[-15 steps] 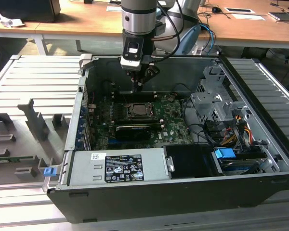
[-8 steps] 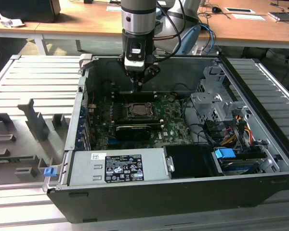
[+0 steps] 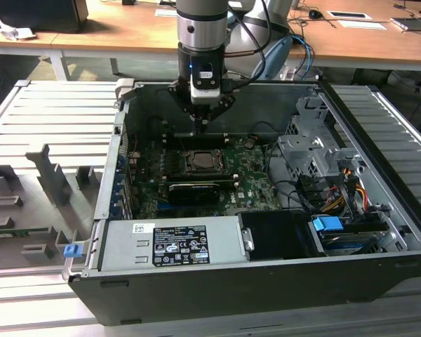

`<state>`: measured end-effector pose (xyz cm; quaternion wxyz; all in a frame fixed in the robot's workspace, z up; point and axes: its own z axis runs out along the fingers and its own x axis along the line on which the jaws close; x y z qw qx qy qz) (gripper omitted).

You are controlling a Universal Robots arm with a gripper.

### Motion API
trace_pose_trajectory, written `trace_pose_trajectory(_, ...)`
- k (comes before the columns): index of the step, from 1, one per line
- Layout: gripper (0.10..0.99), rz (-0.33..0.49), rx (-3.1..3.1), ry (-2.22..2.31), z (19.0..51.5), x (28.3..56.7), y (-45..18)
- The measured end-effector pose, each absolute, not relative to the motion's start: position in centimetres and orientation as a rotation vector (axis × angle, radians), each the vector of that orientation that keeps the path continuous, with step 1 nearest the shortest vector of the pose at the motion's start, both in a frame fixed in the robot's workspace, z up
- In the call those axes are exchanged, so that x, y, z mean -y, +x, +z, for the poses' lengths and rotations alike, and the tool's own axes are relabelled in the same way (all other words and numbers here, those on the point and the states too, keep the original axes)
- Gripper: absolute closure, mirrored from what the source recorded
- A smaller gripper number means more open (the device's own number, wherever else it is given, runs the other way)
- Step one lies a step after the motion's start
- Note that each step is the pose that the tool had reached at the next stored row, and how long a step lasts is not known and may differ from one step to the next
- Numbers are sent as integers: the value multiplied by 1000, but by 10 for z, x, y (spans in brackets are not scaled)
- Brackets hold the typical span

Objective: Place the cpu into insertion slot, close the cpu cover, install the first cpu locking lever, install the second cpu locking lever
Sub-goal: 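Install the first cpu locking lever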

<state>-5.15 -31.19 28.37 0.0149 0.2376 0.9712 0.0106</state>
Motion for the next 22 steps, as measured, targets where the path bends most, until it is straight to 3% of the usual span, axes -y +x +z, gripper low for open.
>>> trace_pose_trajectory(15,980,37,-3123,99,281,312,-52)
trace_pose_trajectory(22,980,43,-3123,79,280,312,-70)
